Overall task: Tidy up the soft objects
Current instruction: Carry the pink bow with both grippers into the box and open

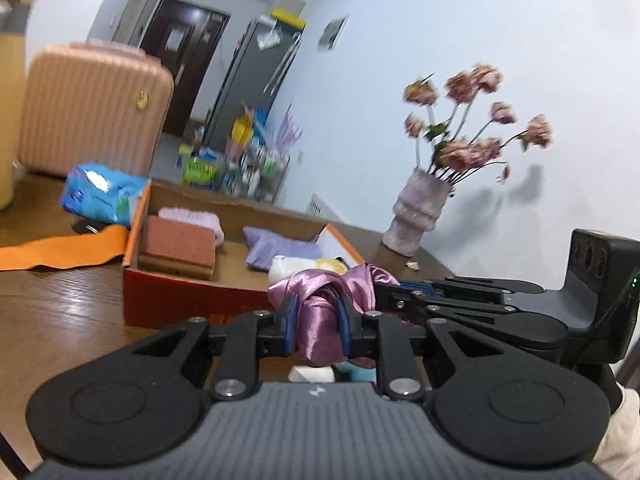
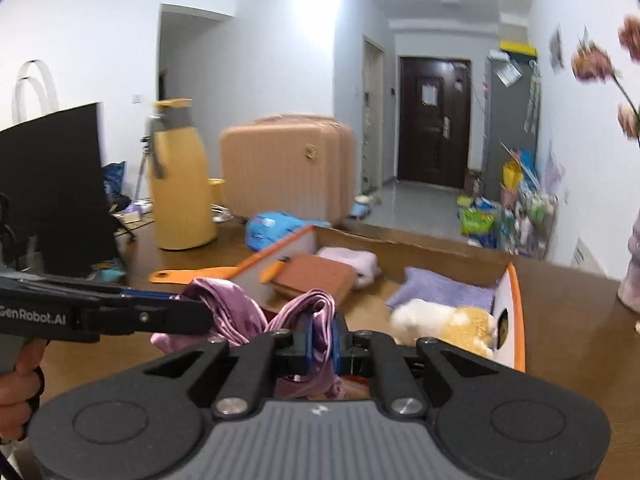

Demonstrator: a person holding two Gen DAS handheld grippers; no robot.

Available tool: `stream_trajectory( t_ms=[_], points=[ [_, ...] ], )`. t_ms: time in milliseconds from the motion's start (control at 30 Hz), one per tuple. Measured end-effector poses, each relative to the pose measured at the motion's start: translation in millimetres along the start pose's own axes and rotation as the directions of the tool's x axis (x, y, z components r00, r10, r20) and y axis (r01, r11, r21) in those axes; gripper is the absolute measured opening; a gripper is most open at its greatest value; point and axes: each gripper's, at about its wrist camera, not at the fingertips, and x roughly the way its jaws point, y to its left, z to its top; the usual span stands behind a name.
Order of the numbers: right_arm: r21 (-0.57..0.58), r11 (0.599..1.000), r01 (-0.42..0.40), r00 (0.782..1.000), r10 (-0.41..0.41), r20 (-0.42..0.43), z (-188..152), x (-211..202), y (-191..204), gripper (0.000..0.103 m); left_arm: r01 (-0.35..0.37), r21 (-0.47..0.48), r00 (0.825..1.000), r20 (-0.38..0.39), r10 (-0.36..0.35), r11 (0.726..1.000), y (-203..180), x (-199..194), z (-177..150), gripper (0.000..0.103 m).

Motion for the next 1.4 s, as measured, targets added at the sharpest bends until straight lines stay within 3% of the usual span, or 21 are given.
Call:
stream_trajectory(
  t_ms=[200,367,467,833,1000,1133,1400],
  points=[
    [-0.057,0.997,-0.044,0.999,0.042,-0.034,-43,-43,59,0.009,-0.008,-0.068,0.999,-0.048,0.005,0.998,-10,-61,-54,0.020],
    [0.045,0.995,-0.092,0.988,0.097,-0.119,-103,-53,83,0.009,-0.051,-0.102,0.989,-0.143,0.036,0.993,-5,-79,-108,0.020],
    [0.068,0.995,-0.071,0.987,0.080,-0.137,-130,-55,93,0.016,-0.083,-0.102,0.980,-0.190,0.063,0.991,-1,-82,-130,0.021],
    [0.246,0.969,0.009,0.994,0.019,-0.111,-157,-88,88,0.033,-0.089,-0.038,0.975,-0.207,0.079,0.995,-9,-86,-146,0.021],
    [0.308,0.951,-0.013,0.994,0.046,-0.099,-161,-110,84,0.034,-0.113,0.001,0.972,-0.206,0.111,0.994,-17,-88,-152,0.021],
    [0.307,0.952,0.001,0.987,0.048,-0.151,-169,-104,81,0.035,-0.100,-0.008,0.973,-0.212,0.096,0.995,-14,-88,-152,0.021],
    [0.269,0.963,-0.028,0.991,0.062,-0.117,-171,-97,89,0.015,-0.067,-0.035,0.976,-0.210,0.058,0.997,-8,-88,-149,0.020]
  ],
)
